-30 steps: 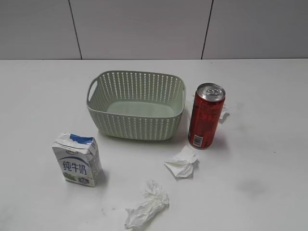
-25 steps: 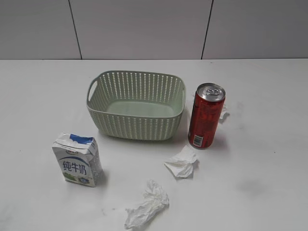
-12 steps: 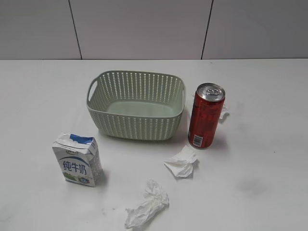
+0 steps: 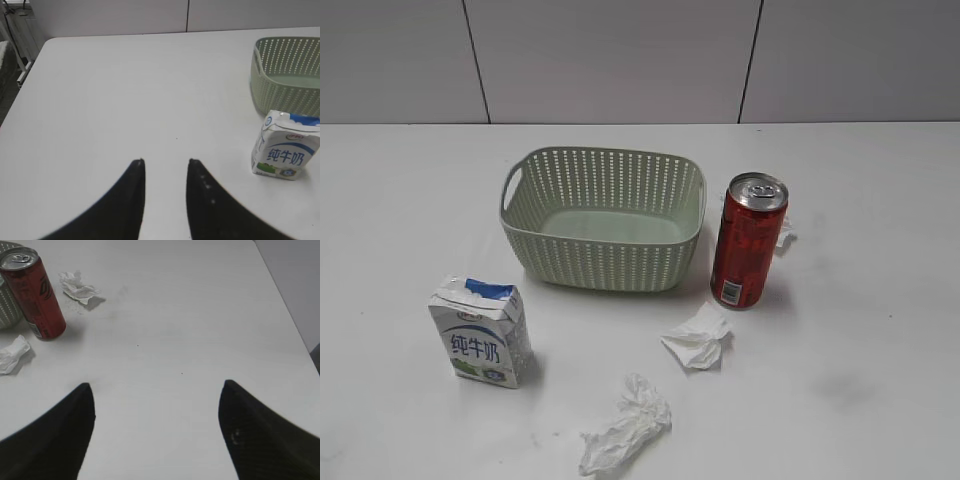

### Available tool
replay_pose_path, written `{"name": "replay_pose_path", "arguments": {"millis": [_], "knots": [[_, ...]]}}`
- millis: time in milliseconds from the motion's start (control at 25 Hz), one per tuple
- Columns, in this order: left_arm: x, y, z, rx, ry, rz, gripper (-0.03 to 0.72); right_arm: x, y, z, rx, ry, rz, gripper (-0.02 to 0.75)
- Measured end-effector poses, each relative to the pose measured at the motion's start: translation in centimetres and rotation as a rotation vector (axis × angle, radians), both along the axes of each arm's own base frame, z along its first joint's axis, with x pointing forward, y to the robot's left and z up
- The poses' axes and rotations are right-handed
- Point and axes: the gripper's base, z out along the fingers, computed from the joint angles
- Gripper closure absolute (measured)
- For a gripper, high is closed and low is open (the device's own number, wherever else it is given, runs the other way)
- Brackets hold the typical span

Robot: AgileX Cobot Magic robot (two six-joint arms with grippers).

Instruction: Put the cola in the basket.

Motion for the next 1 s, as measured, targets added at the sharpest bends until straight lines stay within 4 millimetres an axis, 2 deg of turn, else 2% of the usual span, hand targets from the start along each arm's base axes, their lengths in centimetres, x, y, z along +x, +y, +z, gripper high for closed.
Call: {"name": "replay_pose_path", "arguments": {"millis": [640, 800, 1000], "knots": [[0.0, 0.0, 0.0, 0.0, 0.0, 0.0, 0.46, 0.0, 0.1, 0.0, 0.005, 0.0, 0.006, 0.155], [0.0, 0.0, 0.0, 0.0, 0.0, 0.0, 0.46, 0.7, 0.1, 1.0, 0.005, 0.032, 0.006, 0.155], [0.0, 0.0, 0.0, 0.0, 0.0, 0.0, 0.46, 2.6, 0.1, 3.5, 0.005, 0.076, 0.005, 0.155]]}}
